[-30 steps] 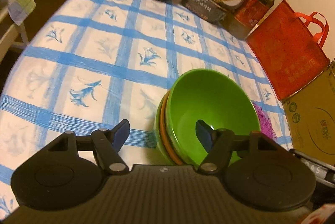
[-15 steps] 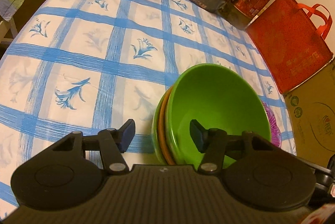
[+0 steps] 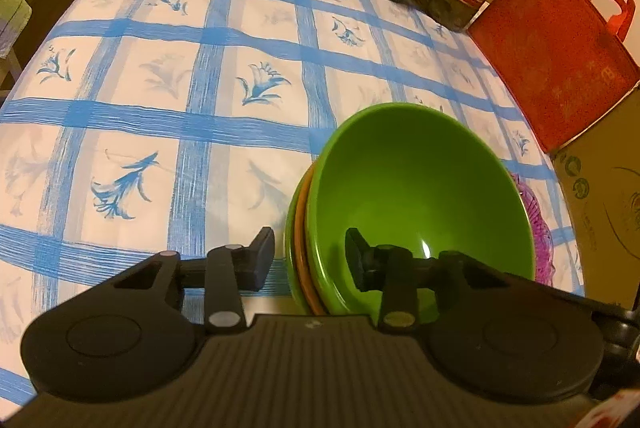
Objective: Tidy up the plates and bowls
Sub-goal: 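Close both grippers on the rim of the bowl stack, then lift the bowl stack with both grippers and carry it toward the pink plates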
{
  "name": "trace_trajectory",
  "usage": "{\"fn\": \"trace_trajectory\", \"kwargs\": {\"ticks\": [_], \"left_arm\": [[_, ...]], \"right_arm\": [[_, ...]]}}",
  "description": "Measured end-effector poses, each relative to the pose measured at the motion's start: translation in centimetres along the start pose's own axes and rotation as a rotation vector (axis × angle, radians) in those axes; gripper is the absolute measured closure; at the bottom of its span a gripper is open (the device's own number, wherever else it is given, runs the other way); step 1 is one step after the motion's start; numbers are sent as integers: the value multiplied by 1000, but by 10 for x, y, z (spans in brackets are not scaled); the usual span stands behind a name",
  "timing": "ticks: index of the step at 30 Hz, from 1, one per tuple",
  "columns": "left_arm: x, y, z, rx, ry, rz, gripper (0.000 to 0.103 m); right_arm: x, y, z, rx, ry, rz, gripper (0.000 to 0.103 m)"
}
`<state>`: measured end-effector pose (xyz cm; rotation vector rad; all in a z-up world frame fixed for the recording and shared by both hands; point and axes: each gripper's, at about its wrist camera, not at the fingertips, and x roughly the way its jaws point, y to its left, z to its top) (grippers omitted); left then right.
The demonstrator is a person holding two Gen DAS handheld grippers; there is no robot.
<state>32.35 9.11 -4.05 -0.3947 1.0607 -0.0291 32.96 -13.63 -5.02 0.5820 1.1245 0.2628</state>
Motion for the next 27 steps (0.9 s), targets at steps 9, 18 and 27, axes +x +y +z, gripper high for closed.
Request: {"fn": "trace_trajectory", "kwargs": {"ticks": [9, 18, 27], "left_arm": [[-2, -5, -2, 28, 0, 23, 77], [-13, -5, -13, 45, -1, 46, 85], [-37, -10, -48, 58, 1, 54, 85]], "right_arm": [[-2, 3, 0, -23, 4, -22, 64], [-11, 2, -8, -59, 8, -34, 72], [-38, -4, -39, -77, 15, -29, 71]]}}
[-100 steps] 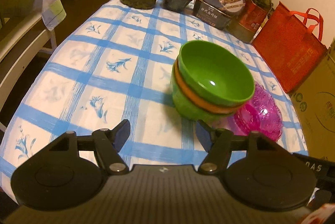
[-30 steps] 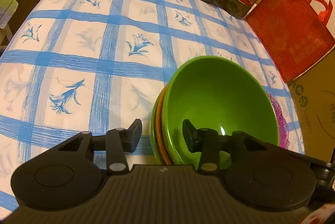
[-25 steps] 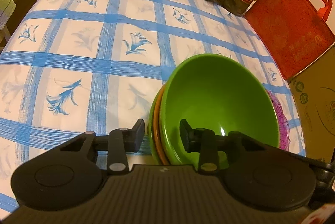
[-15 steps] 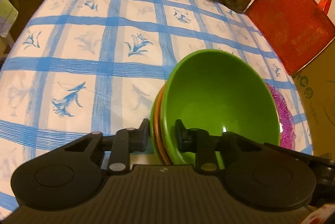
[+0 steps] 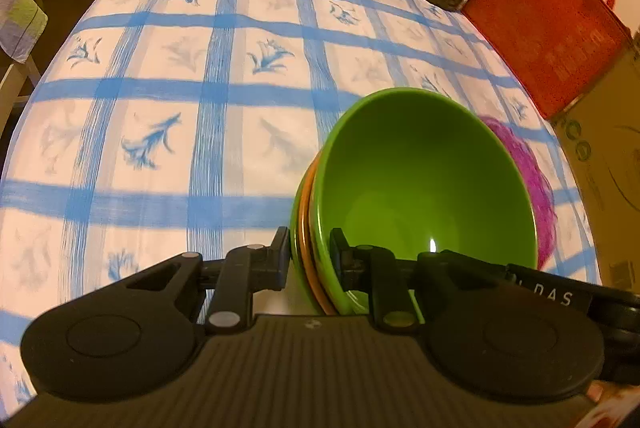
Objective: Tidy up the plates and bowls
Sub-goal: 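Lift the bowl stack with both grippers and carry it toward the pink plates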
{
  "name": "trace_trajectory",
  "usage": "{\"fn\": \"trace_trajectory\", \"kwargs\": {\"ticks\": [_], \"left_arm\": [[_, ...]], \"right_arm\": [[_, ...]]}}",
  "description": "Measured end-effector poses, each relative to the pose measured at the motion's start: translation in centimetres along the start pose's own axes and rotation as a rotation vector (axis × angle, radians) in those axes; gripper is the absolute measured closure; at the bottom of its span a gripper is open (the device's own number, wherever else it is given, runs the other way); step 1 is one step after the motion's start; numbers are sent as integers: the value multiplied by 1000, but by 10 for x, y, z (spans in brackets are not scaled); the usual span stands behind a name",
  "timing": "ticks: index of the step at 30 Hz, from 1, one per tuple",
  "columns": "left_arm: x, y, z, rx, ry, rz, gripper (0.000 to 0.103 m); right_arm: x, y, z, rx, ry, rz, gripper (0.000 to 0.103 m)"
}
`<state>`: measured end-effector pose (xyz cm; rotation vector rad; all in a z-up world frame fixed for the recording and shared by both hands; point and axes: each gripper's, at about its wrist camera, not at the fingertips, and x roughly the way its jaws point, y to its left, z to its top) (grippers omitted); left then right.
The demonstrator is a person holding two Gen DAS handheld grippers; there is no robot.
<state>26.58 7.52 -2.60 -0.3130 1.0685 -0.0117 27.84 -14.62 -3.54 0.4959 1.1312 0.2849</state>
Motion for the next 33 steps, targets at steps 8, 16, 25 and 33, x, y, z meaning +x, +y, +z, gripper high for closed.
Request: {"fn": "trace_trajectory", "kwargs": {"ticks": [8, 16, 25, 33], "left_arm": [[-24, -21, -49, 10, 8, -25, 85], [-49, -55, -97, 24, 2, -53, 85], [-62, -86, -137, 37, -2, -64, 85], [-66, -101, -157, 44, 0, -66, 85]], "right_arm": [[-43, -24, -36, 19, -13, -1, 72], [-90, -51, -67, 3, -47, -12, 71], [-127, -79, -93, 1, -63, -22, 72], [-142, -97, -106, 8, -59, -24, 72]]}}
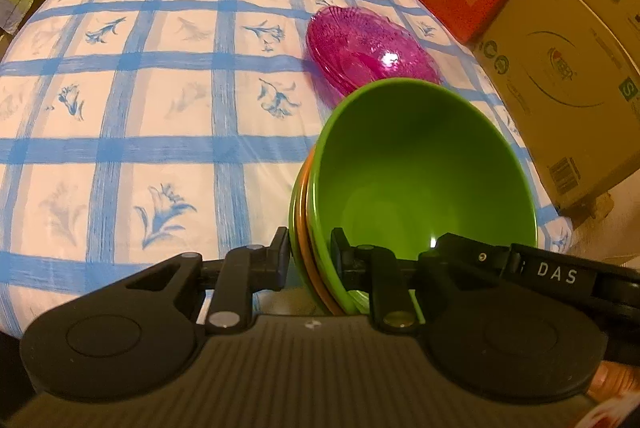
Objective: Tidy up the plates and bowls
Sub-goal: 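Lift the bowl stack with both grippers and carry it toward the pink plates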
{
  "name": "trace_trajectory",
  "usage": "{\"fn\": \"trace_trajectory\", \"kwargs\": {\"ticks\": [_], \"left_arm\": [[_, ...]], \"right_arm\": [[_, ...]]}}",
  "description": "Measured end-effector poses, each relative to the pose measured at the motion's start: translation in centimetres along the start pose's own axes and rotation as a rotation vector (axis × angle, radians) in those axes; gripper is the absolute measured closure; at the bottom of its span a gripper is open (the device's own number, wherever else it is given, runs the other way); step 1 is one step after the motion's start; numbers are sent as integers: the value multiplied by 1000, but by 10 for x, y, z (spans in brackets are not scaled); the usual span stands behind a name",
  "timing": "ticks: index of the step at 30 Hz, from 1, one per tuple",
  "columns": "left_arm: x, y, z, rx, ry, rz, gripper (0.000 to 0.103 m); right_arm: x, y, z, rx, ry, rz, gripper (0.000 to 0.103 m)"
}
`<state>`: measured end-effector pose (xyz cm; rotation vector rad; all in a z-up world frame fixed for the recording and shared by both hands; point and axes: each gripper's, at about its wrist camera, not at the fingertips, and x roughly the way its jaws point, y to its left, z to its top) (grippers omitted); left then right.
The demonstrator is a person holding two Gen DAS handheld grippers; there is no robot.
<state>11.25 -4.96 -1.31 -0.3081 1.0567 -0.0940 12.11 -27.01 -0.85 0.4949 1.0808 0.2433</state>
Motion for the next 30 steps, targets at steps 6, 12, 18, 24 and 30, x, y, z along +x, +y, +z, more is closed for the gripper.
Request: {"fn": "trace_trajectory", "kwargs": {"ticks": [6, 12, 18, 24, 30], "left_arm": [[3, -6, -6, 8, 10, -3, 85], [5, -11, -3, 14, 8, -6, 85], [5, -17, 5, 25, 2, -10, 84], [6, -23, 21, 26, -6, -27, 84], [8, -32, 49, 50, -21, -40, 84]], "right_arm": [[-3, -9, -3, 12, 2, -5, 71], [-5, -13, 1, 21, -6, -4, 72], [-9, -15, 8, 28, -14, -1, 72], [-11, -16, 24, 38, -13, 4, 71], [-11, -14, 49, 50, -24, 11, 71]]}}
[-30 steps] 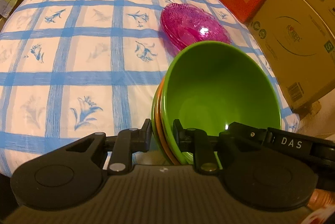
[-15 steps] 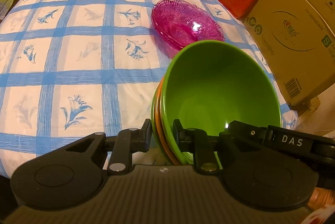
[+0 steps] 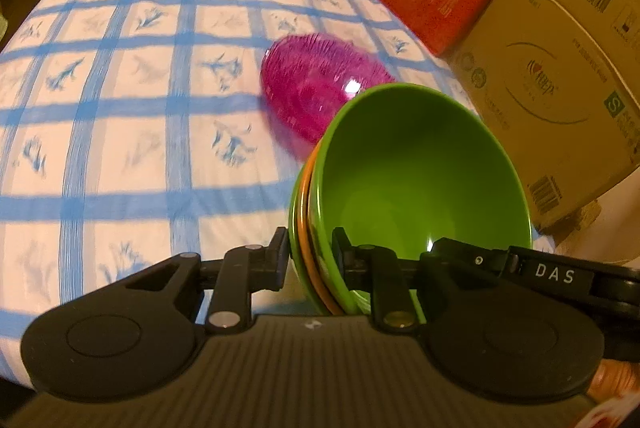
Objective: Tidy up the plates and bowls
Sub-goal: 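Lift the bowl stack with both grippers and carry it toward the pink plates, then lower the bowl stack onto the pink plate stack with both grippers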
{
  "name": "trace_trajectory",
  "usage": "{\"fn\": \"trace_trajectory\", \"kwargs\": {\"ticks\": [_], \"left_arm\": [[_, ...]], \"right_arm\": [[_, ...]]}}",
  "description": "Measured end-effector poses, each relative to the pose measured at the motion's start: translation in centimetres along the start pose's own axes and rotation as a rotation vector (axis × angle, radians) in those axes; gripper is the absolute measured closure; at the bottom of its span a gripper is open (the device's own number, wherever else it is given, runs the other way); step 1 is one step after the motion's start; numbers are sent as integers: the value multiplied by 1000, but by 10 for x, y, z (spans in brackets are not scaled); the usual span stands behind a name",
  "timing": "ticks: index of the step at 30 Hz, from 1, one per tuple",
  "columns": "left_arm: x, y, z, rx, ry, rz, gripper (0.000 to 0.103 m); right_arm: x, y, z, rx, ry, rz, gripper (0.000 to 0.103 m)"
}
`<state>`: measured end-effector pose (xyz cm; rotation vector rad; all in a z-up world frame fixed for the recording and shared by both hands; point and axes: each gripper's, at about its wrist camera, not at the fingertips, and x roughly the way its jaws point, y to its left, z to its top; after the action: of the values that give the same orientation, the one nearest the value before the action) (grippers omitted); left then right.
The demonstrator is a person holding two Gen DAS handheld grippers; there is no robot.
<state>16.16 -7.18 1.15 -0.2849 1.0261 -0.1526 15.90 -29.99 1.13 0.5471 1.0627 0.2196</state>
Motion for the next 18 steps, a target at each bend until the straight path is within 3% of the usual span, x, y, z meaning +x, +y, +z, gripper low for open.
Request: {"fn": "trace_trajectory", "kwargs": {"ticks": [7, 18], "left_arm": [[6, -11, 42, 30, -37, -3, 84], [44, -12, 96, 29, -15, 4, 84]], "right_arm": [[4, 7, 42, 1, -34, 17, 71], [37, 14, 105, -28, -42, 3, 71]]}}
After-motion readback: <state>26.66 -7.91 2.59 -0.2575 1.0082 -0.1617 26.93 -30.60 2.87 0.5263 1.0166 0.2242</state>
